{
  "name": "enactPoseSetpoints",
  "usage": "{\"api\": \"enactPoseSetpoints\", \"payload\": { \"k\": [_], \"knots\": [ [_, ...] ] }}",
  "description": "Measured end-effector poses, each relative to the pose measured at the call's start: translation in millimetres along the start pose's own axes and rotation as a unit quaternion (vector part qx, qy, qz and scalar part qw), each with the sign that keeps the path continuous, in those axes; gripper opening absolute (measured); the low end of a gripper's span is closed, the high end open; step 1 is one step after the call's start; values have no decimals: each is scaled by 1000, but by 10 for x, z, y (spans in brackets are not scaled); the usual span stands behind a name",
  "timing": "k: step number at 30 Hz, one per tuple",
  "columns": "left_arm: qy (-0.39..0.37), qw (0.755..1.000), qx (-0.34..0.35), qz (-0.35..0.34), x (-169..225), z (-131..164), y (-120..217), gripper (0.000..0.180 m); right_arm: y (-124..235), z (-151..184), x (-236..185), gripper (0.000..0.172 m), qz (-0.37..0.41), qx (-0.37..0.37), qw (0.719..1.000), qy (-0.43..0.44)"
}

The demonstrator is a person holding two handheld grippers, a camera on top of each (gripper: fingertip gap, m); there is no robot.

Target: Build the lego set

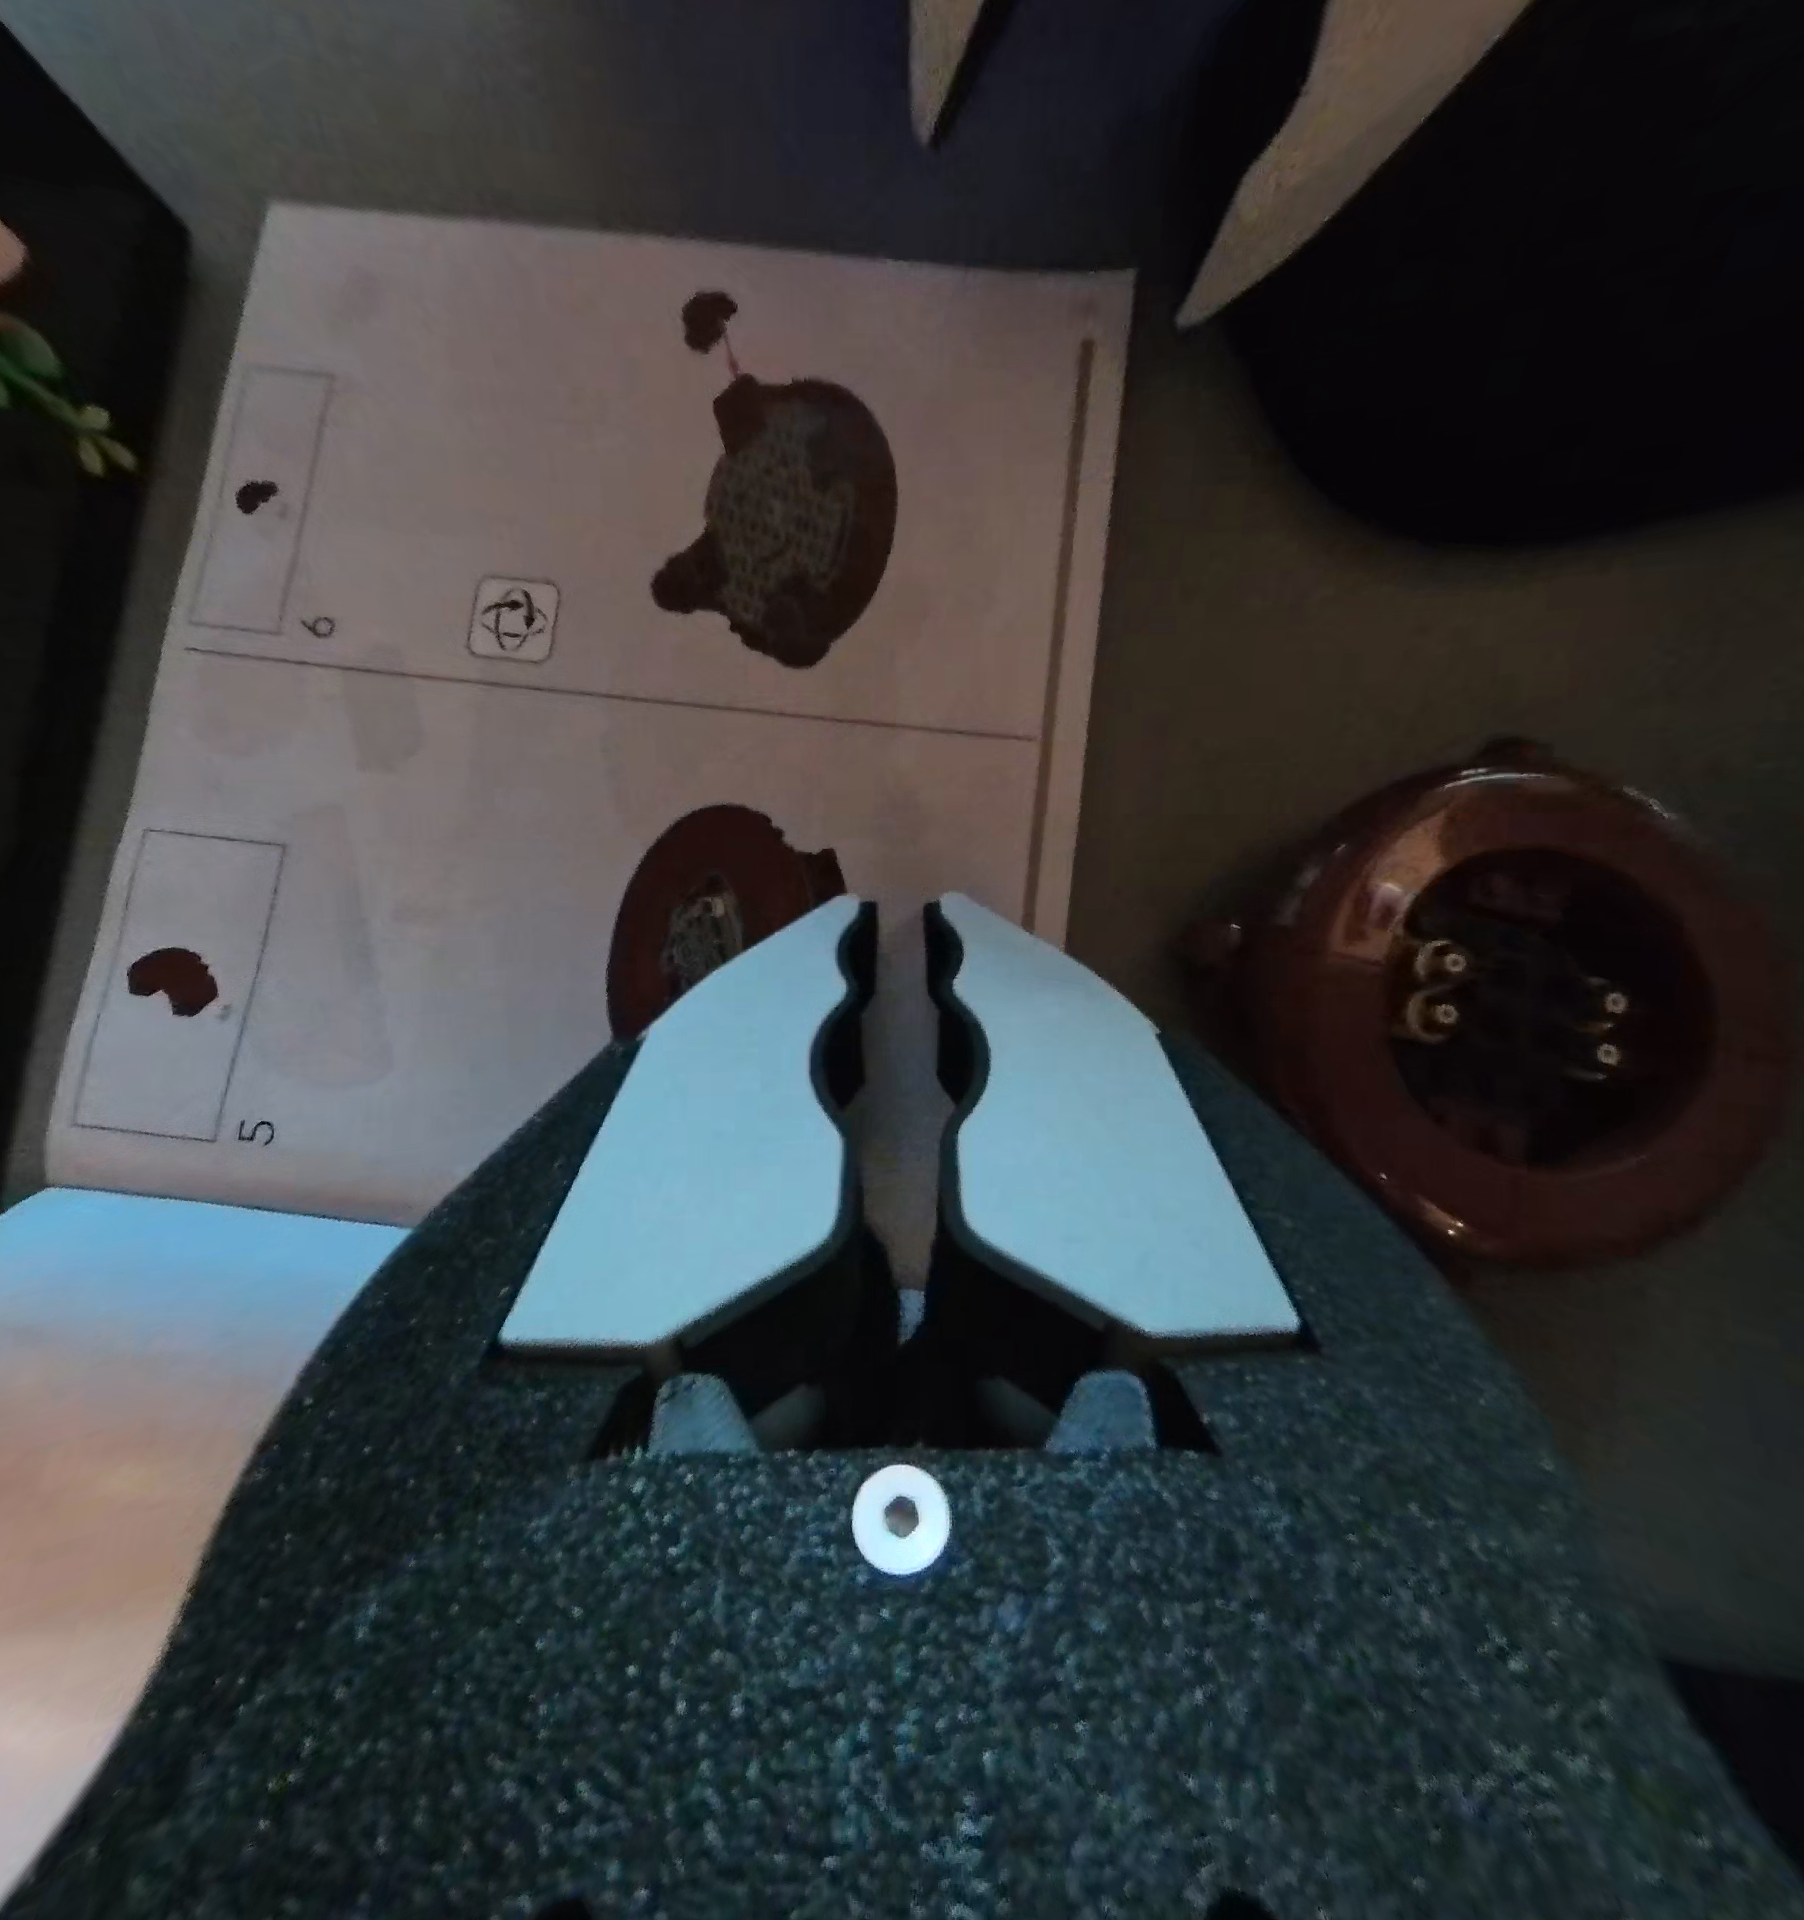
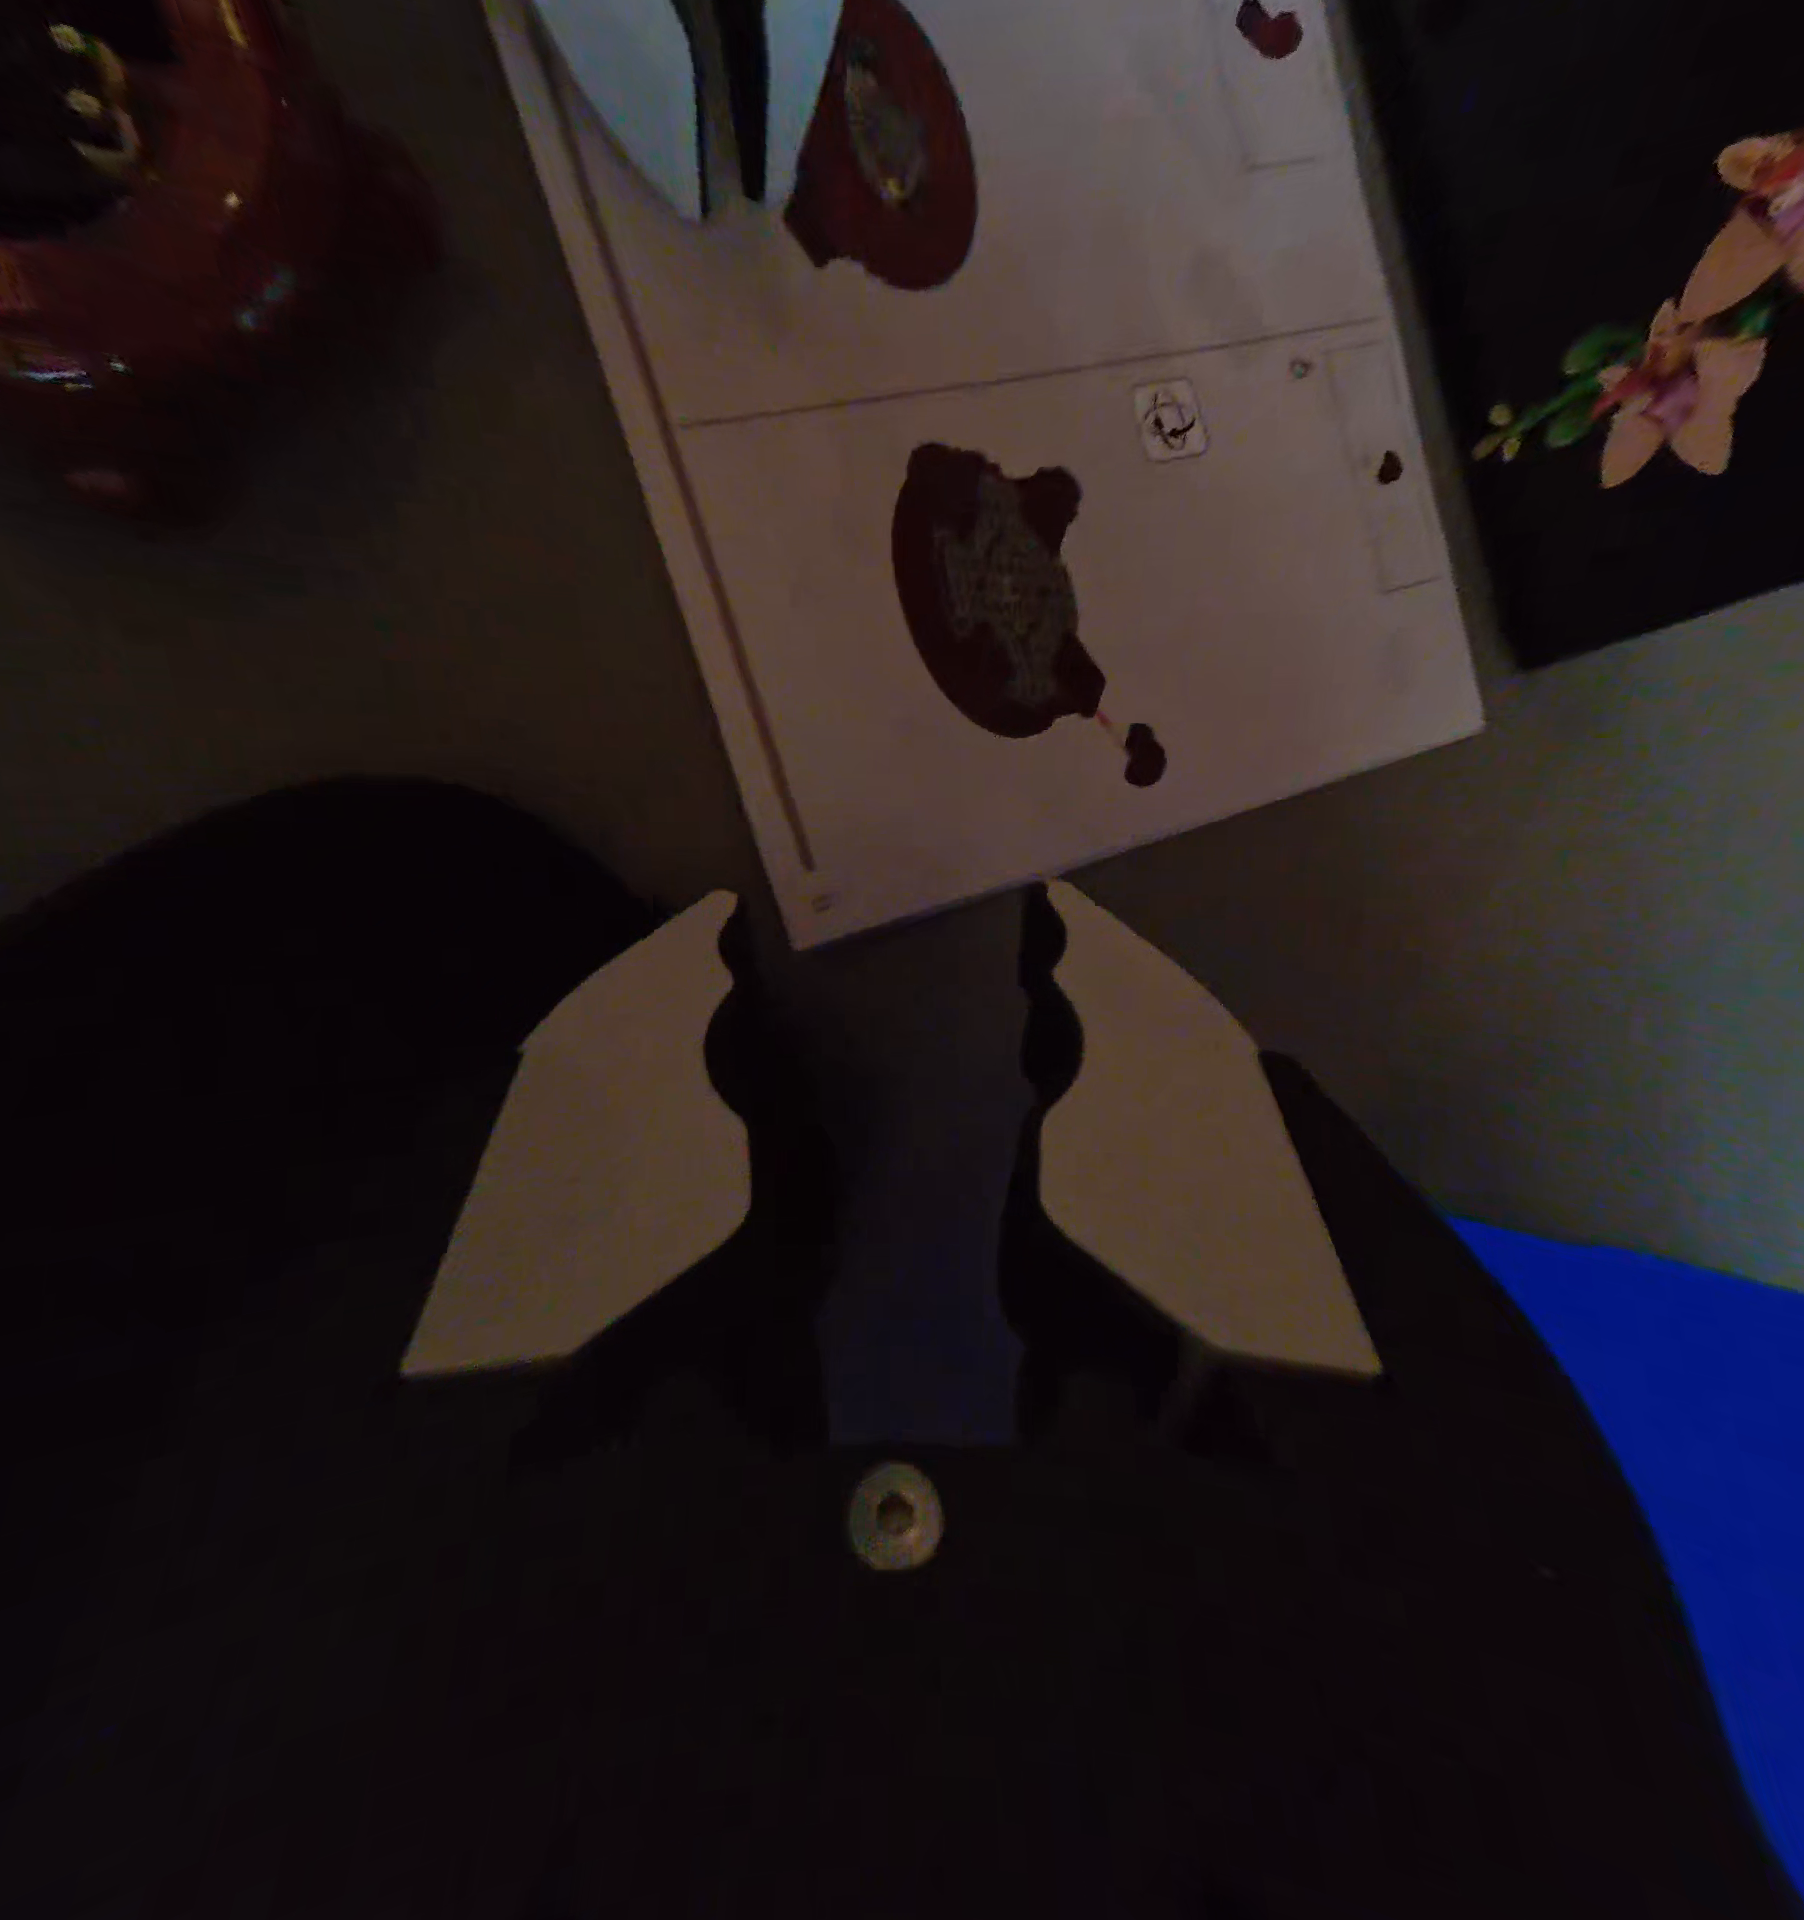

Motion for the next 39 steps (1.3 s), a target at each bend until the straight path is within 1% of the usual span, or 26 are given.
{"api": "enactPoseSetpoints", "payload": {
  "k": [3, 5, 11, 15, 18, 21, 23, 25, 27, 32, 34, 36, 39],
  "knots": [
    [5, 1000, 9, 7, -11, 17, -2, 9, -41, -7, 46, 48, -8, 6, 1000, 2],
    [5, 1000, 12, 7, -13, 21, -3, 9, -38, -10, 77, 51, -10, 6, 1000, 3],
    [2, 1000, 18, 9, -19, 32, -5, 9, -18, -15, 114, 52, -16, 16, 1000, -6],
    [4, 1000, 19, 10, -22, 34, -5, 10, 5, -16, 134, 48, -18, 28, 999, -24],
    [4, 1000, 20, 10, -17, 29, -6, 10, 2, -40, 138, 43, 5, 41, 999, -21],
    [6, 1000, 21, 10, -22, 32, -6, 11, -10, -58, 92, 40, 34, 55, 998, 23],
    [6, 1000, 22, 9, -23, 33, -5, 11, -25, -63, 37, 35, 46, 68, 994, 70],
    [7, 1000, 23, 9, -25, 36, -3, 12, -44, -55, 13, 29, 57, 79, 991, 93],
    [9, 1000, 23, 10, -26, 38, -3, 12, -47, -50, 16, 24, 44, 84, 992, 85],
    [6, 1000, 22, 5, -26, 35, -1, 14, -40, -32, 31, 27, -2, 54, 997, 55],
    [-5, 1000, 12, -16, -25, 11, 6, 20, -57, -19, 32, 29, -8, 45, 998, 51],
    [-33, 999, 15, -29, 19, -62, 8, 24, -64, -17, 41, 27, -2, 50, 998, 48],
    [-53, 998, 38, 12, 125, -242, -31, 29, -83, -10, 41, 19, -6, 53, 998, 45]
  ]
}}
Point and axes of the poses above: each gripper's, where its closed fingertips meet, y back along the fingers, z out of its underside, x = y × z across the jaws, the point moved 9 cm from there along y, back along the fingers, and after that the axes turned 8 degrees about -x, right-handed, at the moved point
